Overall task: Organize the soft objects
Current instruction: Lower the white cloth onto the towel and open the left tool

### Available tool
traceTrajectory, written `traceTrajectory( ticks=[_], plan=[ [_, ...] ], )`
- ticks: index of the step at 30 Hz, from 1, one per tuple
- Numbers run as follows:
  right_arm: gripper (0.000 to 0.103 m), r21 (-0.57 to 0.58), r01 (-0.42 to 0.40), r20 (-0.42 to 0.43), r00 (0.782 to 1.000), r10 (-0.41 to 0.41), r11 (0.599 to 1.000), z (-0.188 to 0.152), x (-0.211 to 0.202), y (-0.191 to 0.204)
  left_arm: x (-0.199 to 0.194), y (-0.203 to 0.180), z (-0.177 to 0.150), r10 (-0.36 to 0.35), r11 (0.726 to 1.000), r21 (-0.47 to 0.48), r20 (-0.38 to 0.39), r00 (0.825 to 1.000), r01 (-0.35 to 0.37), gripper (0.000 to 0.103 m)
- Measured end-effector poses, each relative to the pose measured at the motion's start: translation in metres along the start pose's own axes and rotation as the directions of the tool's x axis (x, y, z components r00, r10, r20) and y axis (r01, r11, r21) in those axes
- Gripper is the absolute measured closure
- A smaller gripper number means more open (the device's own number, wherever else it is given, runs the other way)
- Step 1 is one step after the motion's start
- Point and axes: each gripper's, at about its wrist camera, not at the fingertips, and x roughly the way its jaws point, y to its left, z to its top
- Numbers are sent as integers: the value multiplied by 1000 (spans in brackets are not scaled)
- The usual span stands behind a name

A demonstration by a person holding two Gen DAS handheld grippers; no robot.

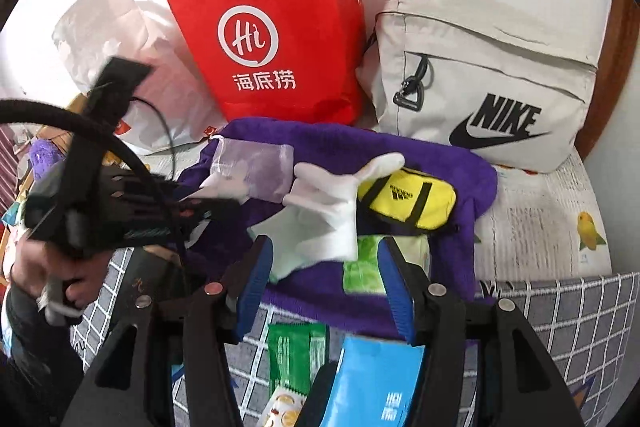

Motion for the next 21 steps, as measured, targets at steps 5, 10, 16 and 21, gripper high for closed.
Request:
traceTrajectory(
  ticks=[5,10,16,21],
  plan=[
    [49,-10,30,5,1000,-30,999,-15,-9,2,20,-1,6,6,1000,1,-34,999,-6,83],
    [48,0,9,11,1000,-9,1000,-24,-15,3,28,2,12,-10,1000,-28,-41,999,9,69],
    [48,16,2,-10,1000,-2,1000,-36,-13,0,27,5,21,35,997,-75,9,999,-34,17],
    [48,26,-1,-11,1000,1,1000,-45,-21,-2,16,10,23,19,995,-103,23,1000,-16,17]
  ],
)
